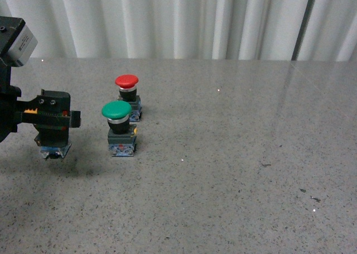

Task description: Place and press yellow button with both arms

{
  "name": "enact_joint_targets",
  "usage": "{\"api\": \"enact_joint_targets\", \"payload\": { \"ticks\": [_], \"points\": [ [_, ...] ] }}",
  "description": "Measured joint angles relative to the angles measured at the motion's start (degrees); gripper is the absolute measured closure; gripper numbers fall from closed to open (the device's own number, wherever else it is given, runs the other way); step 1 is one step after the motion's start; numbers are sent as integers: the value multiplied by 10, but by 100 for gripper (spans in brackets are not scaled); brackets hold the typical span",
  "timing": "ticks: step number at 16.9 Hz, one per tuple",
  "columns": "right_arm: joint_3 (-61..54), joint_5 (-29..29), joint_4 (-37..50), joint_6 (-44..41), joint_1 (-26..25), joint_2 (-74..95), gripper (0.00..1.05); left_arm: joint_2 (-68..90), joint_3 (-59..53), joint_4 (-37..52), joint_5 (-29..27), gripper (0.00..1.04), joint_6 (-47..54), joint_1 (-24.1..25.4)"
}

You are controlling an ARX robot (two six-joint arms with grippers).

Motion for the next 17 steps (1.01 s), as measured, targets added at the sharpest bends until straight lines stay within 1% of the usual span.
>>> {"api": "enact_joint_targets", "payload": {
  "ticks": [2, 3, 4, 6, 7, 9, 11, 13, 14, 17],
  "points": [
    [0, 0, 0, 0, 0, 0, 7, -2, 0, -7, -7, 59, 3, 2],
    [0, 0, 0, 0, 0, 0, 7, -7, 0, -14, -10, 67, 6, 3],
    [0, 0, 0, 0, 0, 0, 7, -23, 1, -27, -14, 71, 10, -1],
    [0, 0, 0, 0, 0, 0, 7, -77, 25, -59, -21, 71, 12, -23],
    [0, 0, 0, 0, 0, 0, 7, -105, 62, -73, -26, 71, 12, -47],
    [0, 0, 0, 0, 0, 0, 7, -109, 149, -69, -31, 72, 6, -106],
    [0, 0, 0, 0, 0, 0, 7, -44, 230, -87, -40, 72, -17, -166],
    [0, 0, 0, 0, 0, 0, 7, 37, 273, -96, -46, 72, -46, -208],
    [0, 0, 0, 0, 0, 0, 7, 71, 282, -97, -49, 72, -62, -227],
    [0, 0, 0, 0, 0, 0, 7, 129, 283, -74, -62, 72, -94, -262]
  ]
}}
